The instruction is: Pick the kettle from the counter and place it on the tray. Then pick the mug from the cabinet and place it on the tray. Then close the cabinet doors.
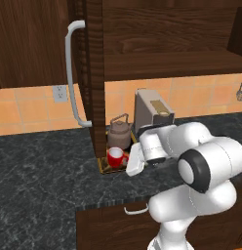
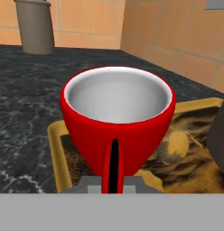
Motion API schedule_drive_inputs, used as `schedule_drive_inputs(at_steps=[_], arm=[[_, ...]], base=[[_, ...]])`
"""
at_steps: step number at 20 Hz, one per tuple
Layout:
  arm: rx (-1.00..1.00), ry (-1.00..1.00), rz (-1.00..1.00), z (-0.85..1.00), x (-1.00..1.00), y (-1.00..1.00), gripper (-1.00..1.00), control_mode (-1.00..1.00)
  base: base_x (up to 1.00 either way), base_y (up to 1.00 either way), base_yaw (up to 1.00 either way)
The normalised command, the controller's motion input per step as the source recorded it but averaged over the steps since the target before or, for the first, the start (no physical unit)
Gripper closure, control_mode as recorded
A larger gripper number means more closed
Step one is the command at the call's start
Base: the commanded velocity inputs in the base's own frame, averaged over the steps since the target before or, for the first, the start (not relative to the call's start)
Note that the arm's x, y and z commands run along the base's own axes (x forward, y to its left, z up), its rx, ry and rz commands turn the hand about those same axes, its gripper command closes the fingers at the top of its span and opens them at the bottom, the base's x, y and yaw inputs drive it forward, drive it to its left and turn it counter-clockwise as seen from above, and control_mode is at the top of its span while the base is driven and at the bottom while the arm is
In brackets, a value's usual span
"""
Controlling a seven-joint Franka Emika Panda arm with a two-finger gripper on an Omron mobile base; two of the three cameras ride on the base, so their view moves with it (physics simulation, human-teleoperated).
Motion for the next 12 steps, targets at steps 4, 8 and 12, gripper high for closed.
schedule_drive_inputs(at_steps=[4, 8, 12], arm=[[0.0, 0.0, -0.05, -0.13, 0.1, 0.04, 1.0, -1.0], [0.0, 0.0, -0.06, -0.15, 0.11, 0.11, 1.0, -1.0], [0.0, 0.02, -0.03, -0.02, 0.02, 0.13, -1.0, -1.0]], base=[[0.0, 0.0, 0.0], [0.0, 0.0, 0.0], [0.0, 0.0, 0.0]])
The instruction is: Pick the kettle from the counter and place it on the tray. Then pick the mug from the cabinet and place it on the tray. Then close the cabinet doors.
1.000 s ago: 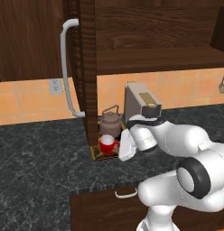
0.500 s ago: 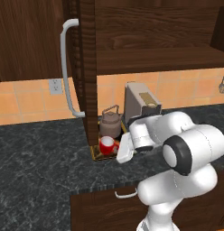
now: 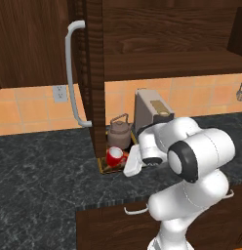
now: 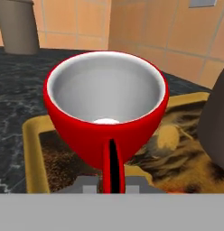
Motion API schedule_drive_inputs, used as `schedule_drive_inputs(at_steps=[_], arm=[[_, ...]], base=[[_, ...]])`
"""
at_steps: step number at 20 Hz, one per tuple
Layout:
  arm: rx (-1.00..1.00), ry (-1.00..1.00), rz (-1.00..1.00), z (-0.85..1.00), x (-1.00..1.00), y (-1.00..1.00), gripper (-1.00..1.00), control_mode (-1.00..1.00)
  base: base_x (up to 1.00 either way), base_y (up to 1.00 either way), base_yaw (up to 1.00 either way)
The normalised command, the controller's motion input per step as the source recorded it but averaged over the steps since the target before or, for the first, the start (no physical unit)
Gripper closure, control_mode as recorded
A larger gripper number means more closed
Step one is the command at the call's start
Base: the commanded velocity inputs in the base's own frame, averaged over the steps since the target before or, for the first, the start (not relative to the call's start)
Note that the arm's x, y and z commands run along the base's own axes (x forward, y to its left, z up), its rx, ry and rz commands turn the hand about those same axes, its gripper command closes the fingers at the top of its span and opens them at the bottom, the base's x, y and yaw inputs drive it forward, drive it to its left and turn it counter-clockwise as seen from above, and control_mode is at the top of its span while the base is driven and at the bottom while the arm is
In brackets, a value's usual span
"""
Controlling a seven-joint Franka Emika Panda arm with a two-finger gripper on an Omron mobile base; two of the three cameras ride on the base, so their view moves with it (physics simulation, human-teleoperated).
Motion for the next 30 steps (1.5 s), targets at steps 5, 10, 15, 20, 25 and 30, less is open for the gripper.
schedule_drive_inputs(at_steps=[5, 10, 15, 20, 25, 30], arm=[[0.0, 0.08, -0.04, 0.06, -0.01, -0.03, -1.0, -1.0], [0.0, 0.07, -0.11, 0.44, -0.15, -0.18, -1.0, -1.0], [-0.1, 0.18, -0.3, 0.96, -0.48, -0.32, -1.0, -1.0], [-0.15, 0.37, -0.37, 1.0, -0.35, -0.27, -1.0, -1.0], [-0.07, 0.26, -0.38, 0.61, -0.39, -0.08, -1.0, -1.0], [0.0, 0.0, -0.05, 0.01, -0.01, 0.0, -1.0, -1.0]], base=[[0.0, 0.0, 0.0], [0.0, 0.0, 0.0], [0.0, 0.0, 0.0], [0.0, 0.0, 0.0], [0.0, 0.0, 0.0], [0.0, 0.0, 0.0]])
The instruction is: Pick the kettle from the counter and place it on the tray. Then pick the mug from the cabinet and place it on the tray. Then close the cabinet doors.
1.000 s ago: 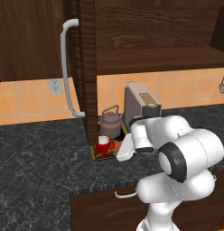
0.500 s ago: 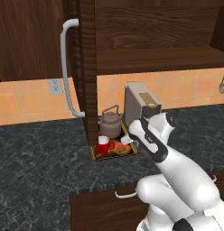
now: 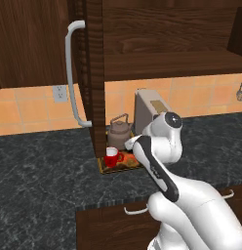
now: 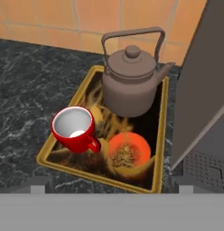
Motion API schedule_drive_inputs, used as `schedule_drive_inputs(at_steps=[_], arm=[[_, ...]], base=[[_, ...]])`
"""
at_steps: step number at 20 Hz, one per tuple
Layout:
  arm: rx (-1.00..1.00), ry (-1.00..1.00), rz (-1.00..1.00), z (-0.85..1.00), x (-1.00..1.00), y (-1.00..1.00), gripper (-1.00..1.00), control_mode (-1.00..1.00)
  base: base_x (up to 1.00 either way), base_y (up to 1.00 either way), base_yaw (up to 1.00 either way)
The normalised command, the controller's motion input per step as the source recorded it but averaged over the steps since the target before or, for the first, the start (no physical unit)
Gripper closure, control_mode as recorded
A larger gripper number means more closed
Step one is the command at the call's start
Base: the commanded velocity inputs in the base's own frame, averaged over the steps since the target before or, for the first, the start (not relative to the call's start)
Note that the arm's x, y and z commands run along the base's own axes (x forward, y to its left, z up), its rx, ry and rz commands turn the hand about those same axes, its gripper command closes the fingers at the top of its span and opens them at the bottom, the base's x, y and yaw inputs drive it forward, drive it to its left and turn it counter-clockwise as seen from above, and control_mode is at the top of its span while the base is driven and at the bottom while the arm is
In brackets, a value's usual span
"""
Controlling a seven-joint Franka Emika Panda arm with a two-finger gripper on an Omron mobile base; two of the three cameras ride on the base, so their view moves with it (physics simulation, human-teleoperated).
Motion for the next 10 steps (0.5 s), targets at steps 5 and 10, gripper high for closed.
schedule_drive_inputs(at_steps=[5, 10], arm=[[0.04, 0.02, -0.23, 0.43, -0.43, -0.25, -1.0, -1.0], [0.19, 0.06, -0.36, 0.74, -0.68, -0.79, -1.0, -1.0]], base=[[0.0, 0.0, 0.0], [0.0, 0.0, 0.0]])
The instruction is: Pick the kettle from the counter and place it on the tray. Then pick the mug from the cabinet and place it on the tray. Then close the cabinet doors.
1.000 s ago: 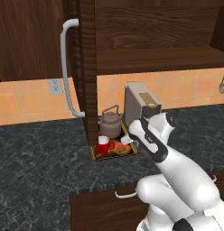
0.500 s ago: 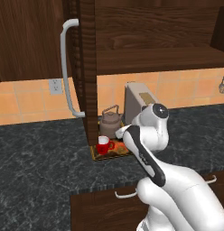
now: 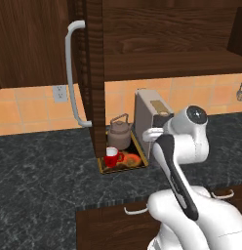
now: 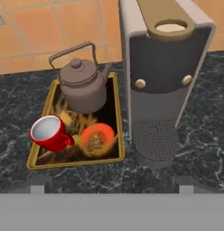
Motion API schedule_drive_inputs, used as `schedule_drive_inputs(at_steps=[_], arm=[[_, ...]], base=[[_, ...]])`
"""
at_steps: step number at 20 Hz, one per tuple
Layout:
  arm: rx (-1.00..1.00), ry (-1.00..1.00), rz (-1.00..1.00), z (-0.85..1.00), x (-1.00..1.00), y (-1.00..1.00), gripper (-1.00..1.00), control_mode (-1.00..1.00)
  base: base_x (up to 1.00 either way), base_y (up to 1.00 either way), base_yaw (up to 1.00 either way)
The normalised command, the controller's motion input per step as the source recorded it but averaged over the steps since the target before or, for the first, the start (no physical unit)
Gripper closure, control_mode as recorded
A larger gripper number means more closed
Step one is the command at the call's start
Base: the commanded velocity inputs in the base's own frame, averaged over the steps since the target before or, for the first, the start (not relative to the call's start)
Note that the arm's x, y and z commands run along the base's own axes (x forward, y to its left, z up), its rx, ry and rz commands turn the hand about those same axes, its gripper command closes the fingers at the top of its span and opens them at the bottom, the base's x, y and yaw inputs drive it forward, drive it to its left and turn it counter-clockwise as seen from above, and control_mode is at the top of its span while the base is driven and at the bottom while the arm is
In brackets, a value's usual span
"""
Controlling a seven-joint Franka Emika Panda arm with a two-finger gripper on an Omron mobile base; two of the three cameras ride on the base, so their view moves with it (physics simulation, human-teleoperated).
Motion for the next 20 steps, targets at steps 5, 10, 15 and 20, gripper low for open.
schedule_drive_inputs(at_steps=[5, 10, 15, 20], arm=[[0.39, -0.02, -0.4, 0.46, -0.66, -0.86, -1.0, -1.0], [0.61, -0.06, -0.2, 0.21, -0.59, -0.98, -1.0, -1.0], [0.34, -0.04, -0.03, 0.02, -0.24, -0.98, -1.0, -1.0], [0.15, -0.01, -0.04, 0.0, -0.05, -0.8, 1.0, -1.0]], base=[[0.0, 0.0, 0.0], [0.0, 0.0, 0.0], [0.0, 0.0, 0.0], [0.0, 0.0, 0.0]])
